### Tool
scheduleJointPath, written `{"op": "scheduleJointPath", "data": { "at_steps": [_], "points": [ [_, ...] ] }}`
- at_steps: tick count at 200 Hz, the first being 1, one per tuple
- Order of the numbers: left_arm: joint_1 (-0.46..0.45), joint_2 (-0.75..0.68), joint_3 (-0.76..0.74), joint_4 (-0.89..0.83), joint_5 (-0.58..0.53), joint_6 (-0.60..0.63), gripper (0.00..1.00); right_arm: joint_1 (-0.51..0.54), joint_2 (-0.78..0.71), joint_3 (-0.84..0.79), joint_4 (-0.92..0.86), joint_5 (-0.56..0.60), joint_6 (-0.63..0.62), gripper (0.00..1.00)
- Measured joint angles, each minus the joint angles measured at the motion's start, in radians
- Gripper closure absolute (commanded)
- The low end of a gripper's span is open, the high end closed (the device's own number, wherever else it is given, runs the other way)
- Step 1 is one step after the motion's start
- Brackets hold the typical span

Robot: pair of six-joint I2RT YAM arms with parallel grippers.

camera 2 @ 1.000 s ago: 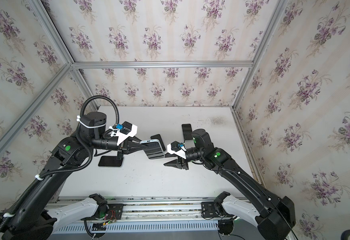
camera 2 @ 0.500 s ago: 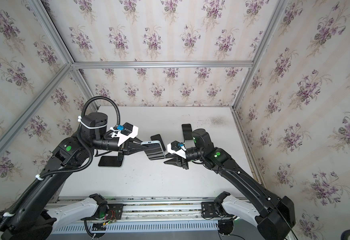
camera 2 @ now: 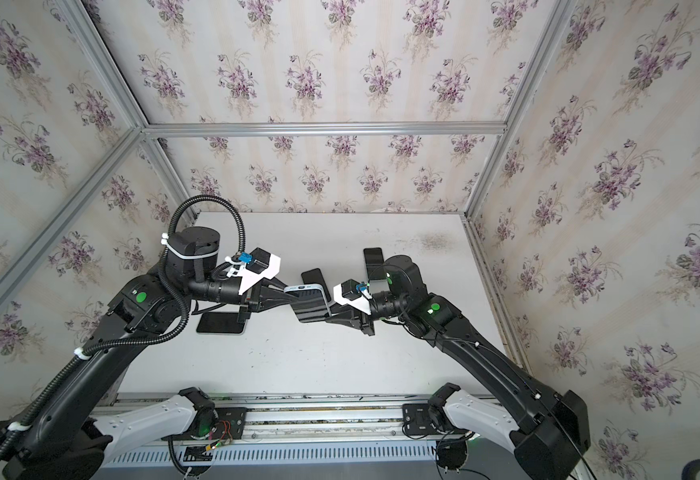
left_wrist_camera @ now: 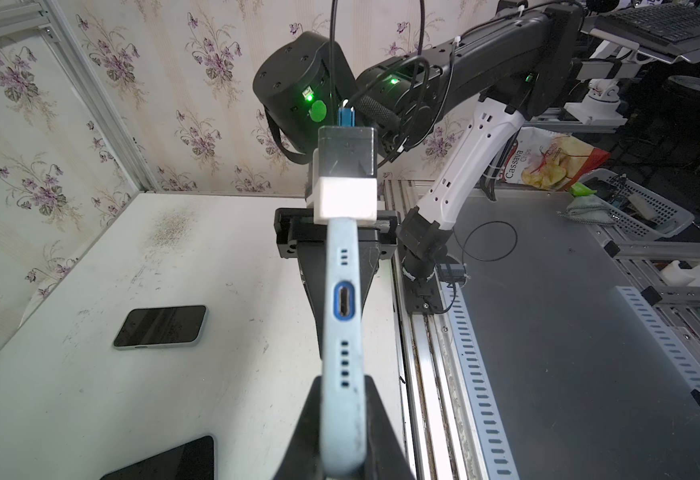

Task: Take the phone out of the phone case
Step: 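Hold the phone upright with the left gripper while the right gripper approaches its top edge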

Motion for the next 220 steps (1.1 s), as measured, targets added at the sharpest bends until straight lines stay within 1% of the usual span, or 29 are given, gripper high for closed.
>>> {"op": "scheduleJointPath", "data": {
  "at_steps": [43,98,142,175,195,220],
  "points": [
    [0.0,0.0,0.001,0.0,-0.006,0.0,1.0,0.0,-0.006,-0.008,-0.006,0.0,-0.008,0.7],
    [0.0,0.001,0.005,0.0,-0.01,-0.001,1.0,0.0,0.008,-0.013,-0.009,0.004,-0.017,0.7],
    [-0.002,0.003,0.006,0.0,-0.01,-0.003,1.0,0.0,0.012,-0.032,0.003,0.011,-0.021,0.78],
    [-0.002,0.004,0.006,0.0,-0.008,-0.004,1.0,0.0,0.011,-0.034,0.008,0.016,-0.028,0.85],
    [-0.002,0.004,0.006,0.0,-0.008,-0.004,1.0,0.0,0.011,-0.034,0.011,0.019,-0.027,0.92],
    [-0.002,0.005,0.006,0.0,-0.009,-0.004,1.0,0.0,0.012,-0.034,0.008,0.023,-0.037,0.97]
  ]
}}
